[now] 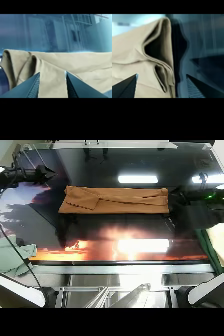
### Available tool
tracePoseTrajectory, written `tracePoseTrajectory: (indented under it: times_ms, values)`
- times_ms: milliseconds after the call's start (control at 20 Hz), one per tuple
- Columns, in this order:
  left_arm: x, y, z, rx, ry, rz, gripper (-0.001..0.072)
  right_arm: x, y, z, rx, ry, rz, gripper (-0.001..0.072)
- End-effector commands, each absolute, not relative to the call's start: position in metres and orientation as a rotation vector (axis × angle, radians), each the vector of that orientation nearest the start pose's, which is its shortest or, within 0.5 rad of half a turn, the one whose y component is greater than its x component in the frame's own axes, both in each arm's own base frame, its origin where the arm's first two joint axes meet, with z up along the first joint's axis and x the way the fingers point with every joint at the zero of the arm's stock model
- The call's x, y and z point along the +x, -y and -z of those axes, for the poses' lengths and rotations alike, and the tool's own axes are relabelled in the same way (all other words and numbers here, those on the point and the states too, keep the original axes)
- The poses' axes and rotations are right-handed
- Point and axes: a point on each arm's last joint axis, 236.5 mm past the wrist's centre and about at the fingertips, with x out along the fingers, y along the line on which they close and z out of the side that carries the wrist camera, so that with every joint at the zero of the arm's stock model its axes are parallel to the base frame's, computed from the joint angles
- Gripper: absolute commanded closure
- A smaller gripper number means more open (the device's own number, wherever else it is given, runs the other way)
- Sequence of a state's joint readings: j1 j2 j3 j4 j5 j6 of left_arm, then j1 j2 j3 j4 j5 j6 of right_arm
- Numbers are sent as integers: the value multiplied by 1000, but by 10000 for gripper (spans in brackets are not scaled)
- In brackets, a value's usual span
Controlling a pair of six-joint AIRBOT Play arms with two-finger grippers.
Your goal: Fold the shirts.
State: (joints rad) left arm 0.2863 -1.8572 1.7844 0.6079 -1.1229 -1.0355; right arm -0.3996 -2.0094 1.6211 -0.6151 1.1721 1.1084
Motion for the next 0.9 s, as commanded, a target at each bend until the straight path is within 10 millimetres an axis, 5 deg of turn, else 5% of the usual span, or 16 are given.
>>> tracePoseTrajectory:
  times_ms: [0,150,250,350,400,550,700,800,850]
  values:
    - [565,21,-90,-503,-803,537,367,528,18,95,870,-1162,-365,49]
    - [556,46,-93,-484,-832,596,367,526,-6,104,885,-1201,-399,58]
    - [548,67,-89,-475,-871,650,367,523,-26,106,902,-1233,-431,155]
    - [539,91,-87,-458,-903,706,367,522,-46,105,932,-1247,-476,157]
    - [533,104,-87,-449,-919,735,367,526,-54,100,957,-1230,-495,213]
    - [517,143,-85,-416,-964,822,367,547,-68,69,976,-1090,-608,672]
    - [507,178,-83,-380,-987,880,380,553,-69,50,964,-1063,-640,684]
    - [503,201,-60,-308,-1027,883,649,549,-72,35,958,-1069,-682,684]
    - [505,214,-40,-284,-1060,857,676,545,-75,27,960,-1078,-702,684]
